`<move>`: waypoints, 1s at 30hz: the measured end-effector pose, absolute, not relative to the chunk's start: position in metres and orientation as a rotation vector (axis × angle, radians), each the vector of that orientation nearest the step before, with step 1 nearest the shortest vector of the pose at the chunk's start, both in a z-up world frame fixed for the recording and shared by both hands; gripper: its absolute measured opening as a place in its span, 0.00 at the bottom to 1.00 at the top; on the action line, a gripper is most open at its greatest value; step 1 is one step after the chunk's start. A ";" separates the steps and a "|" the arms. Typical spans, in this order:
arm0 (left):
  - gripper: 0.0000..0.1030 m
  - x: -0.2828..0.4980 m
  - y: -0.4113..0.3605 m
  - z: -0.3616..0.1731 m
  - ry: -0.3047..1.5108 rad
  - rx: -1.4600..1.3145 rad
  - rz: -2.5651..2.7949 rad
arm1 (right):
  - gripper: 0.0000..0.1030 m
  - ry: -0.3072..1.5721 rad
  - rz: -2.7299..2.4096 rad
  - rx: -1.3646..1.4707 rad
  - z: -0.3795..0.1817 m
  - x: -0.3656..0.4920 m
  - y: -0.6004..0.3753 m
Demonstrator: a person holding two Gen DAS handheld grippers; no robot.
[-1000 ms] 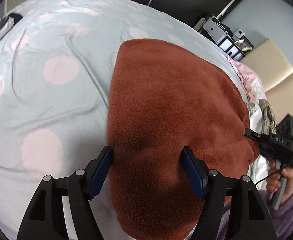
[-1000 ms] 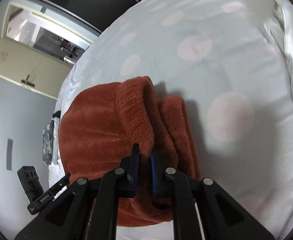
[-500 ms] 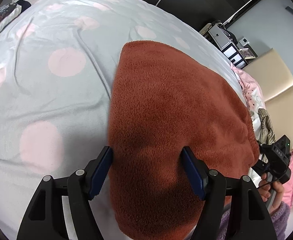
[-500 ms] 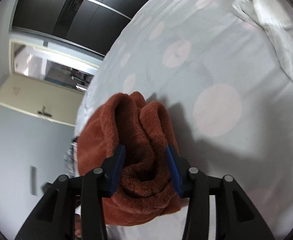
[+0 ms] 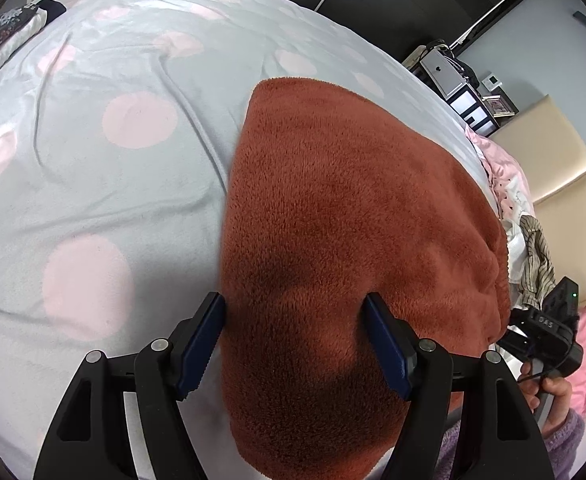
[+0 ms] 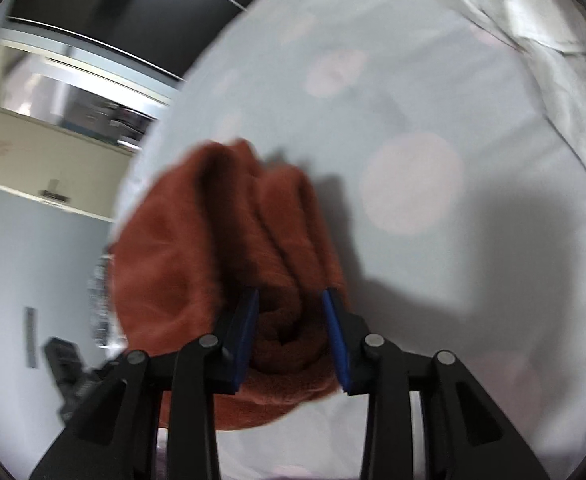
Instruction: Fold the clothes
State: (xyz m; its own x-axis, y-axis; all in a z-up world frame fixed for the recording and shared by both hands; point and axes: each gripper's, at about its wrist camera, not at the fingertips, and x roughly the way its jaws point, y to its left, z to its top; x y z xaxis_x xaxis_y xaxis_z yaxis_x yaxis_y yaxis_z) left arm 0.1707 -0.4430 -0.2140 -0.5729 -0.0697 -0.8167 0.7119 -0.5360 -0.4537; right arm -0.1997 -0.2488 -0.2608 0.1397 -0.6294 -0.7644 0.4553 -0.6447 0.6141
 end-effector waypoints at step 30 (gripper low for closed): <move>0.70 0.178 -0.444 -0.213 1.130 1.051 -2.135 | 0.32 -0.300 -1.615 1.422 -0.255 -0.211 -0.247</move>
